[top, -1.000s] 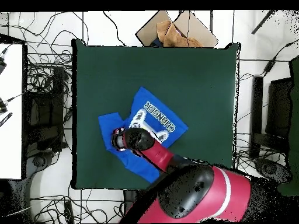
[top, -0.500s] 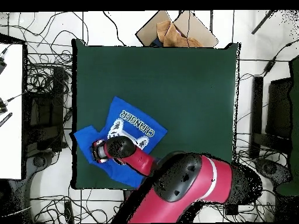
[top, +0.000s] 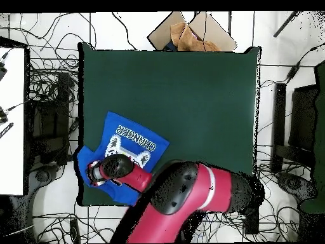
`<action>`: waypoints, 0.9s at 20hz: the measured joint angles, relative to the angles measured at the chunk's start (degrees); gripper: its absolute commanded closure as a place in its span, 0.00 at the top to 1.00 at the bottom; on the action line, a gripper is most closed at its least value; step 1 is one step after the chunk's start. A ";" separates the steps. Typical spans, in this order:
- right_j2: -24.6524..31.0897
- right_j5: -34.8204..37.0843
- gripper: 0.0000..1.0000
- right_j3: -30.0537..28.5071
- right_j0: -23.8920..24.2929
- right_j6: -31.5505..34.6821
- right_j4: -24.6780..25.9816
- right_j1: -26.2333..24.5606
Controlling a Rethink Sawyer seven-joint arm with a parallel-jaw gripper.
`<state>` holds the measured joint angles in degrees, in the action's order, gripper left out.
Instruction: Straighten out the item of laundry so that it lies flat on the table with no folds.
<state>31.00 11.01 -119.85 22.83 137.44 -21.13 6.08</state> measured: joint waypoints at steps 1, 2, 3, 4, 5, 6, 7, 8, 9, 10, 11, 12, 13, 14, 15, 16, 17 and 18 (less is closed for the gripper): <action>-0.52 0.06 1.00 0.05 -0.97 0.00 -0.01 0.40; -1.65 0.41 1.00 0.23 -2.93 -0.01 -0.01 1.44; -2.19 0.68 1.00 0.35 -3.81 -0.01 0.00 2.02; -4.16 2.11 1.00 1.11 -7.31 -0.01 -0.01 4.65; -6.52 3.86 1.00 2.04 -11.13 -0.01 0.09 7.48; -8.57 5.07 1.00 2.78 -13.95 -0.01 0.38 9.31; -9.00 5.30 1.00 2.93 -14.51 -0.01 0.46 9.65; -11.81 6.53 1.00 3.89 -17.84 -0.01 1.22 11.53; -14.26 7.46 1.00 4.69 -20.50 -0.01 2.13 12.92; -16.75 8.23 1.00 5.48 -23.01 -0.01 3.21 14.15; -19.38 8.87 1.00 6.30 -25.43 -0.01 4.40 15.21; -23.23 9.49 1.00 7.49 -28.69 0.00 6.22 16.43; -26.55 9.69 1.00 8.46 -31.28 0.00 7.72 17.28; -28.13 9.69 1.00 8.88 -32.45 0.00 8.39 17.66; -31.96 9.70 1.00 9.81 -34.99 -0.01 9.92 18.70; -33.92 9.70 1.00 10.22 -36.03 -0.01 10.64 19.41; -35.17 9.71 1.00 10.46 -36.41 -0.01 11.07 20.02; -36.42 9.71 1.00 10.70 -36.80 0.00 11.51 20.62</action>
<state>-5.41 20.73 -109.14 -13.97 137.44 -9.62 26.70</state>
